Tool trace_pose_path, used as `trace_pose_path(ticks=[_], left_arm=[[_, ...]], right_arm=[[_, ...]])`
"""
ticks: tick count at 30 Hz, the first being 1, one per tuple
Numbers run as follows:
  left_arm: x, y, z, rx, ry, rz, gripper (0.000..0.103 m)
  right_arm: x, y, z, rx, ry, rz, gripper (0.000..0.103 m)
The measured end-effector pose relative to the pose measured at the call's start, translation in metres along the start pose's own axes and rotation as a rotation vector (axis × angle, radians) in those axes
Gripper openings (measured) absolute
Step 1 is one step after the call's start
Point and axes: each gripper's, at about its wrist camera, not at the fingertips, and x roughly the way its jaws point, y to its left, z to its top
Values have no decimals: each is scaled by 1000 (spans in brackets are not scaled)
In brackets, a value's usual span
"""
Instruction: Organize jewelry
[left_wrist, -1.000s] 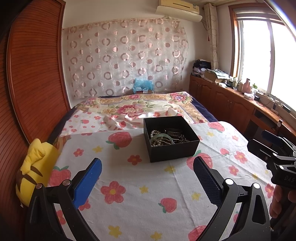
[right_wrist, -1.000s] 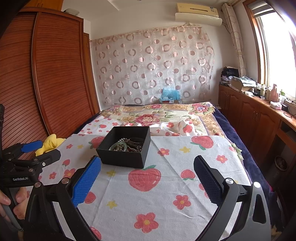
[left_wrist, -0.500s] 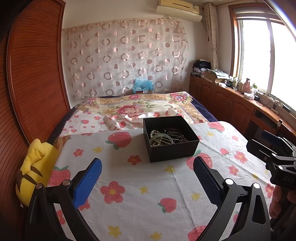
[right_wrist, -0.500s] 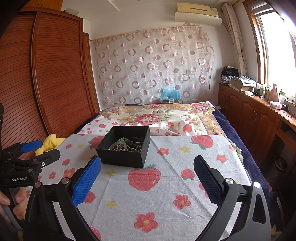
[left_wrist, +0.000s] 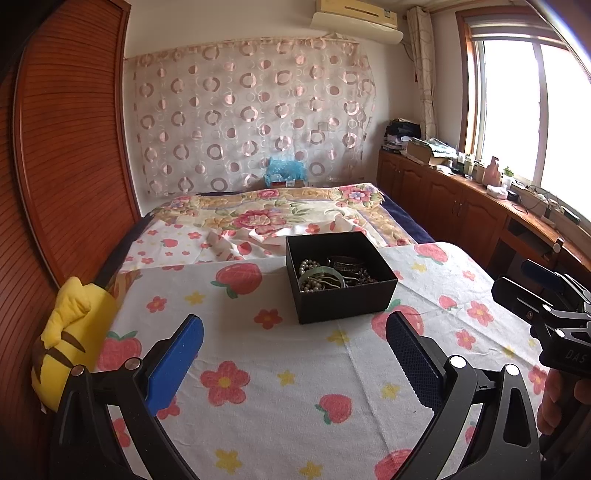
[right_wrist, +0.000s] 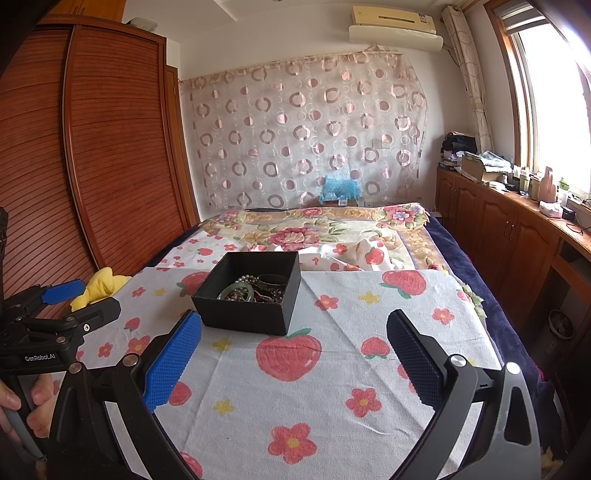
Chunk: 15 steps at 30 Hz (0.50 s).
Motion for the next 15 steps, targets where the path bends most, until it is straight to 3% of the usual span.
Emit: trace_pose_path(ticks=[15], left_arm=[[-1,1,0,-4,-3,-1,96]], right_arm=[[1,2,0,0,2,4,101]])
